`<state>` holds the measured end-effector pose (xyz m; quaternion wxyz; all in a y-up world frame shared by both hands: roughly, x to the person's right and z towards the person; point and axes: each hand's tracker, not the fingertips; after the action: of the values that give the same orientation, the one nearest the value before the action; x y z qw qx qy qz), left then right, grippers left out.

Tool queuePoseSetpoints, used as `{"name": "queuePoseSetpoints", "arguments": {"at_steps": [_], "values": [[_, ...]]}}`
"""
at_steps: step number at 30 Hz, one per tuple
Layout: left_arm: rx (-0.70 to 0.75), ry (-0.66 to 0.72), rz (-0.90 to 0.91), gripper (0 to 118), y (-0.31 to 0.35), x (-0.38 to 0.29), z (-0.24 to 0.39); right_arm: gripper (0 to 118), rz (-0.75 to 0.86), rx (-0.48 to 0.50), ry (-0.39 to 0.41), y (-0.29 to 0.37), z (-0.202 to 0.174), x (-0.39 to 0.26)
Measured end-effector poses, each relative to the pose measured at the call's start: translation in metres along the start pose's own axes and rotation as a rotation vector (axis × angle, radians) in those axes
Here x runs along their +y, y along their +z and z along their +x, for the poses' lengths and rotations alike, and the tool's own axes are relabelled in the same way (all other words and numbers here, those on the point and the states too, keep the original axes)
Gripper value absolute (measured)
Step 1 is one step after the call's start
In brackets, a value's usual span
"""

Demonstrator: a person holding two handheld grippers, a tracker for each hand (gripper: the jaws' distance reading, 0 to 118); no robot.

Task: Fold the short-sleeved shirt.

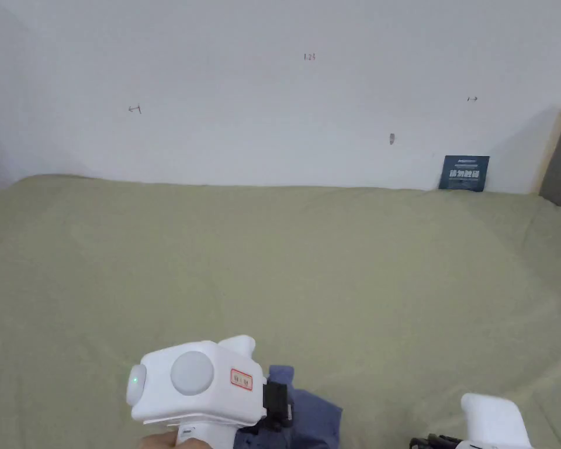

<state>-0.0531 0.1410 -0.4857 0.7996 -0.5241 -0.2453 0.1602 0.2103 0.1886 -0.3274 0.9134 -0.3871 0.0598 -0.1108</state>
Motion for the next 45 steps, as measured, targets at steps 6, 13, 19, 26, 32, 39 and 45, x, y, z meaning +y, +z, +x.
{"name": "queuePoseSetpoints", "arguments": {"at_steps": [6, 13, 19, 26, 32, 39, 45], "values": [[-0.303, 0.161, 0.020, 112, -0.008, -0.001, -0.008, 4, -0.012, -0.017, -0.021, -0.005, 0.008, -0.004], [-0.397, 0.095, 0.153, 103, 0.046, -0.008, -0.057, 4, -0.027, -0.009, -0.011, -0.008, 0.005, -0.009], [-0.286, 0.249, 0.121, 0, 0.007, -0.022, -0.082, 4, -0.039, 0.008, 0.006, -0.010, 0.000, -0.013], [-0.317, 0.289, 0.057, 0, -0.061, -0.046, -0.051, 4, -0.028, 0.000, -0.011, 0.003, 0.007, -0.016], [-0.371, 0.188, -0.037, 0, -0.103, -0.070, -0.003, 4, 0.003, -0.039, -0.039, 0.012, 0.019, -0.010], [-0.452, 0.128, 0.191, 0, -0.013, -0.051, -0.010, 4, 0.052, 0.028, 0.009, 0.012, 0.014, 0.003], [-0.248, 0.081, 0.332, 0, 0.103, -0.026, -0.094, 4, -0.052, 0.489, 0.054, -0.072, -0.019, 0.034]]}}
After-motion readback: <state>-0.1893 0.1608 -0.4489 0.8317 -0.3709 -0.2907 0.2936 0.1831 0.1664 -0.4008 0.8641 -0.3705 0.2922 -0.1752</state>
